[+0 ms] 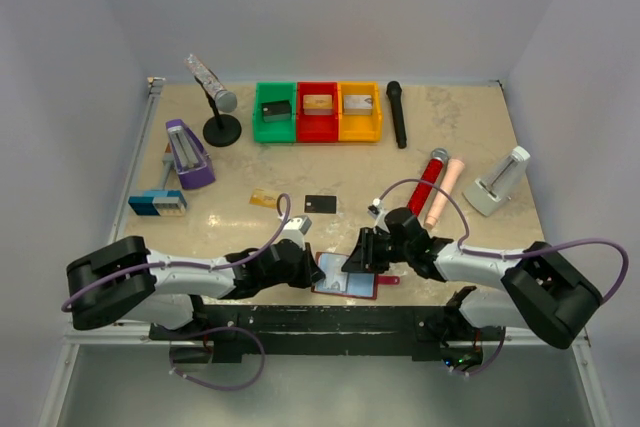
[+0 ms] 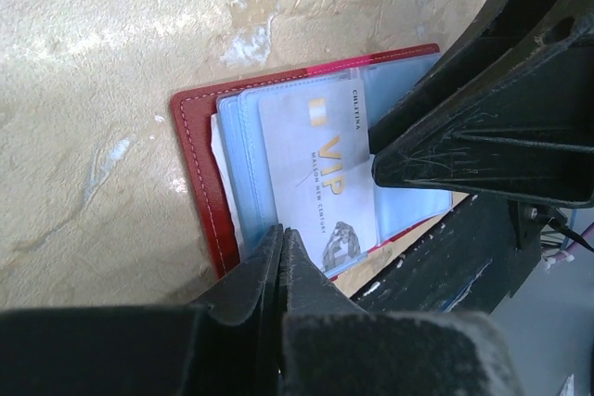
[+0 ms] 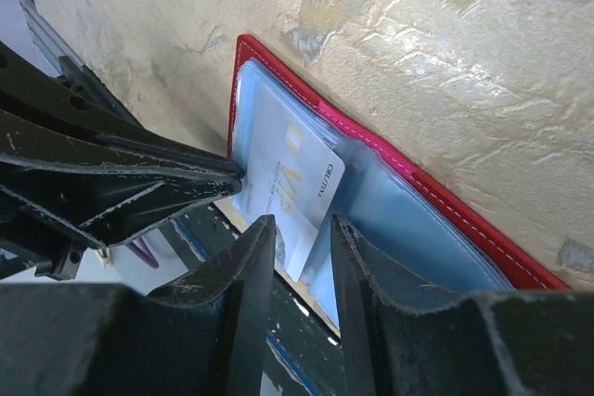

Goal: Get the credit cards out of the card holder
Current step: Remove the credit card from the card holder.

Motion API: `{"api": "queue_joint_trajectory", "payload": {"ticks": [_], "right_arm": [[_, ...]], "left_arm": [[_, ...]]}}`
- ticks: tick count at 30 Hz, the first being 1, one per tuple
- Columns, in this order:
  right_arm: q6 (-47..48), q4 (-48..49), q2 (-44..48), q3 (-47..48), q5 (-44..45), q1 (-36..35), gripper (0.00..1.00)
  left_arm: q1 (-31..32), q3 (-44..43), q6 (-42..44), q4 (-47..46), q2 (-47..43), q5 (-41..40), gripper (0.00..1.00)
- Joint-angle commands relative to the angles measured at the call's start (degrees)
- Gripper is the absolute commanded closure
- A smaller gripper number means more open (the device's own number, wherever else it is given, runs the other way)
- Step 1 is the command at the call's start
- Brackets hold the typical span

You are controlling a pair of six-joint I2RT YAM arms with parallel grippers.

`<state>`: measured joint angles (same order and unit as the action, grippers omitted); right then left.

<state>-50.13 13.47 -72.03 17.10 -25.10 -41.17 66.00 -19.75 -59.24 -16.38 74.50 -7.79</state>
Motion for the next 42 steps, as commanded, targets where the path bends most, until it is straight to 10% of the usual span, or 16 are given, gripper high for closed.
{"api": "queue_joint_trajectory", "payload": {"ticks": [1,42], "right_arm": [[-0.06,2.08,-0.13,-0.49,-0.21,0.21,0.64],[-3.92,21.68,-6.02,-2.60,-12.25,0.21,0.63]], "left_arm": [[-0.25,0.85,-1.05,-1.02,1.00,-1.35,1.00],[-0.34,1.47,-1.67,-2.51,2.93,0.15,0.97]]}}
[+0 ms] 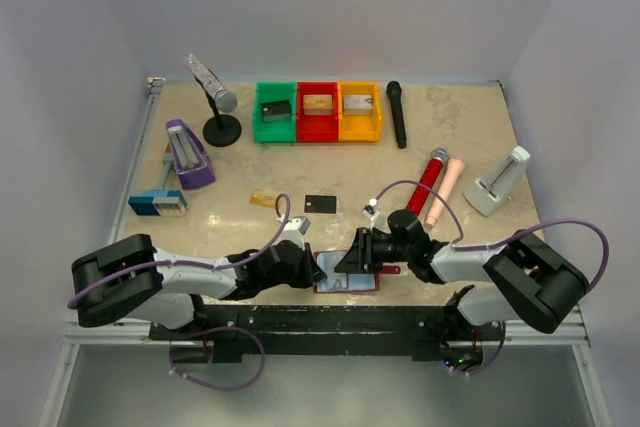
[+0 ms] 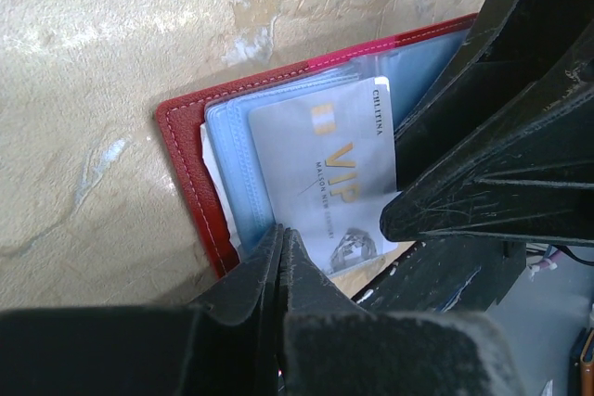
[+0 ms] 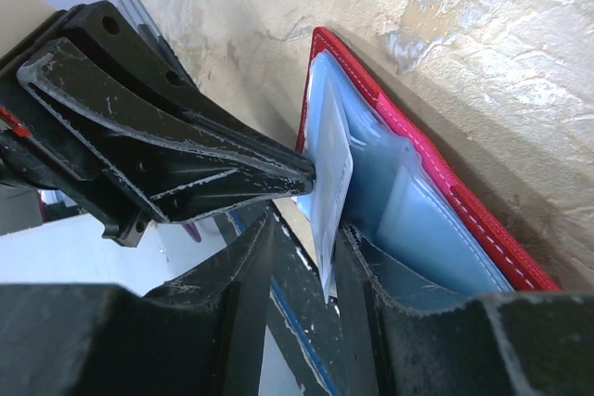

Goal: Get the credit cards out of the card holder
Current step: Remove the credit card from the card holder.

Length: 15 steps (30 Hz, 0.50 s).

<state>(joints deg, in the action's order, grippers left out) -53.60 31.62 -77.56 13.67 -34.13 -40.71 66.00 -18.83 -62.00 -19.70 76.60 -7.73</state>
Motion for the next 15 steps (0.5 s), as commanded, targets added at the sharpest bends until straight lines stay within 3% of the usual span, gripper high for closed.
{"api": "queue_joint_trajectory", "payload": {"ticks": [1,15], "right_arm": [[-0.27,3.45,-0.49,0.74,-3.22,-0.34,0.63],[0.87,0.11,0.21,1.44,-2.43,-0.25,0.63]], "left_arm": [[-0.34,0.72,1.09,0.89,0.40,-0.01,0.96],[-0.26,3.10,1.18,2.56,-6.72,-2.64,0.87]]}}
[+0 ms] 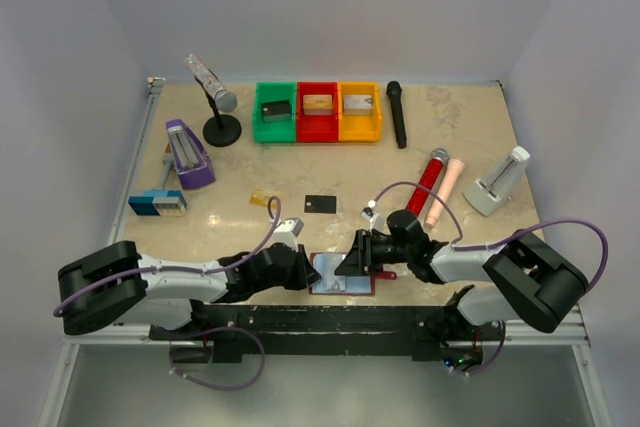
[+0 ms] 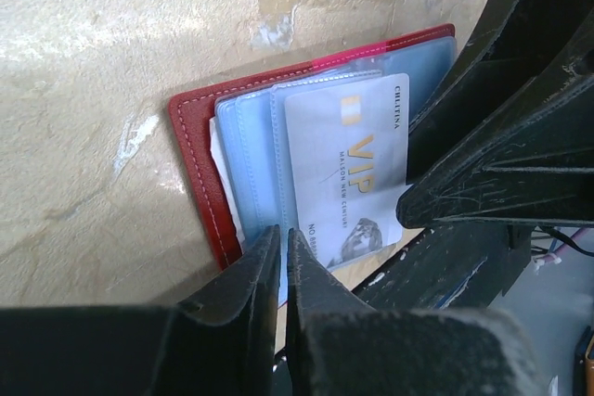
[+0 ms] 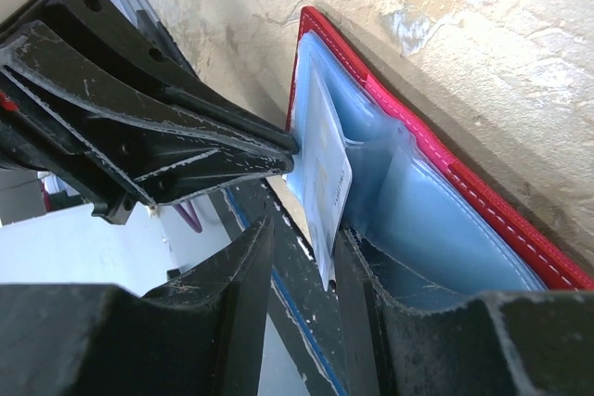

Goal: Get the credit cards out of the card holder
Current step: Remove the credit card from the card holder.

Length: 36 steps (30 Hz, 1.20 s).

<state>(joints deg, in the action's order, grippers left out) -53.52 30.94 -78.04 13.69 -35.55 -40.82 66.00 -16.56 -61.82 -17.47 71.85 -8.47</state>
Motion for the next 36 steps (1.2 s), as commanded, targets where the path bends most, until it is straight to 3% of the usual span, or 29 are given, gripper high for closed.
{"api": "queue_joint_trajectory", "payload": {"ticks": [1,6,16,36], "right_arm": [[0.87,0.53,0.70,1.60,-1.01,-0.14,0.63],[0.87,0.26,0.52,2.04,-1.19,-0.14,0.63],[0.43,0.96,-0.27,2.65,-2.15,-0.23,0.63],[-0.45,3.34,-4.14,3.27,-3.12,-0.93,0.62]], "left_arm": [[-0.25,0.82,1.00,0.60,-2.16,-1.99,0.87],[-0.34,0.21,0.91,1.13,-1.19,-2.08,0.86],[-0.26,-1.99,1.44,-1.86,5.40,0.56,1.00],[-0.25,-2.25,1.79,-5.29,7.86,2.67,1.00]]}}
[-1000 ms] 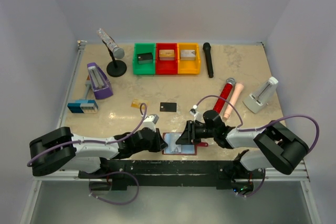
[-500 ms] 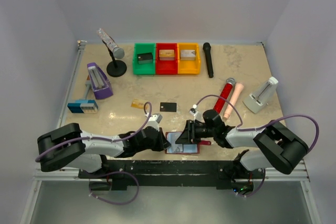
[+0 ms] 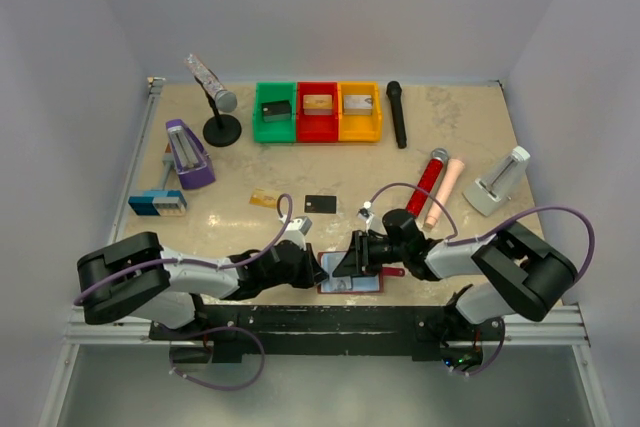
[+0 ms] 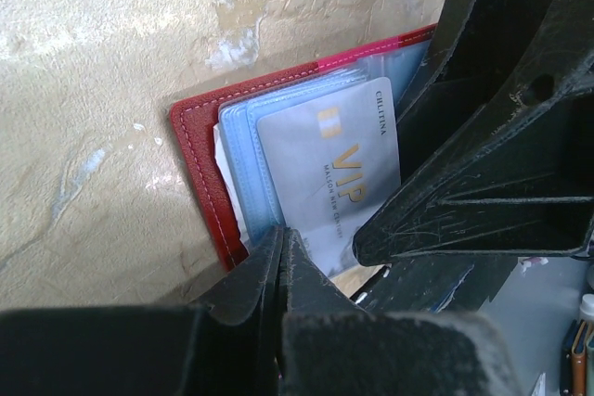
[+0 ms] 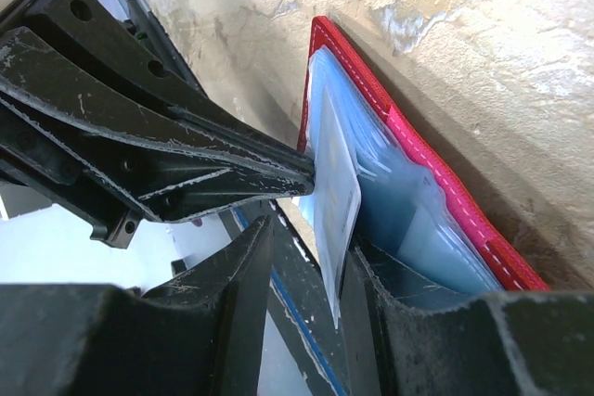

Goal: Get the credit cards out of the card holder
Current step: Remove the credit card from the card holder.

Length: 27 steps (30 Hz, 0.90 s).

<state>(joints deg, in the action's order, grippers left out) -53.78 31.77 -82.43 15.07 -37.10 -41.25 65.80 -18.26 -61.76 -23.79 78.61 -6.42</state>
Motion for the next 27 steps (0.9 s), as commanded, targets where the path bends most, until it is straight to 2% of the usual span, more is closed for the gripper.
{"api": "queue_joint_trajectory", "payload": {"ticks": [1,12,27], "right_arm": [[-0.10,1.99,0.60,1.89,-1.48,-0.49,0.63],[3.50,-8.73,8.34,3.12,0.80,-0.49,0.63],[5.53,-15.95,12.65,4.35,2.65,-0.49,0.64]], "left_arm": [[-0.06,-0.55,1.64,1.11,1.11,0.53,1.00],[-0.06,2.97,-1.08,2.69,-1.09,-2.72,1.00],[-0.06,4.11,-2.40,5.16,-2.05,-4.48,1.00]]}}
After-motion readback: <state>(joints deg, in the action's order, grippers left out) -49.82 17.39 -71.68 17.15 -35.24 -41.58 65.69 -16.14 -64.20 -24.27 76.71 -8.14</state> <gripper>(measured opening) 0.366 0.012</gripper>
